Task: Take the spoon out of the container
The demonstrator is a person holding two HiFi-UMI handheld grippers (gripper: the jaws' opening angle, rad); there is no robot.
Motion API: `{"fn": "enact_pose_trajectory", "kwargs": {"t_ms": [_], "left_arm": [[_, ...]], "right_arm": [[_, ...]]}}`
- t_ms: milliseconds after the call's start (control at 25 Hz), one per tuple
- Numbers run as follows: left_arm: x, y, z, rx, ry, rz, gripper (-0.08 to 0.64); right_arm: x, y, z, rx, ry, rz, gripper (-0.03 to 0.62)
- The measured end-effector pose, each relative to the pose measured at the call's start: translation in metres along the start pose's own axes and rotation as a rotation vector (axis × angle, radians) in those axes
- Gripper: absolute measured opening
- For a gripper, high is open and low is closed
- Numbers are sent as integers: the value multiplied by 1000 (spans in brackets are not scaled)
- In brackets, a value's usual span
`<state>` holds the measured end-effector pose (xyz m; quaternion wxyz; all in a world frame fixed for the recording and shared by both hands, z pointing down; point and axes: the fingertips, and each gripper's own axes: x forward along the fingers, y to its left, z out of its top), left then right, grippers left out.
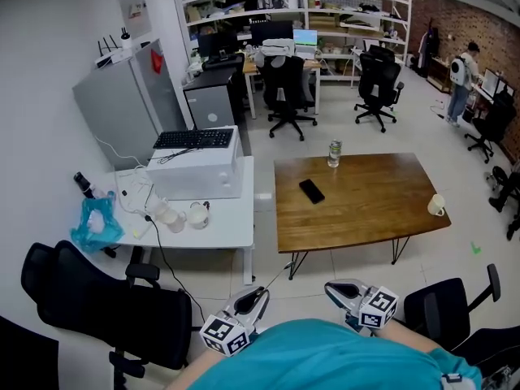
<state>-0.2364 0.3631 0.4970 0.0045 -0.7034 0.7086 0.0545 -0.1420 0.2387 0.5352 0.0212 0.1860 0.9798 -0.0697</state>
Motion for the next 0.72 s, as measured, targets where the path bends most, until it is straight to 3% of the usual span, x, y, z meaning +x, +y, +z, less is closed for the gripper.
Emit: {"fn": "enact_pose_trajectory", "kwargs": {"t_ms": [360, 720], "left_arm": [[3, -1, -5, -7, 6, -1, 51], [20, 26, -20, -14, 11, -5, 51]], "right_arm": [[-2, -5, 3, -15, -11, 11, 0], [18, -32, -5, -23, -14, 17, 0]]}}
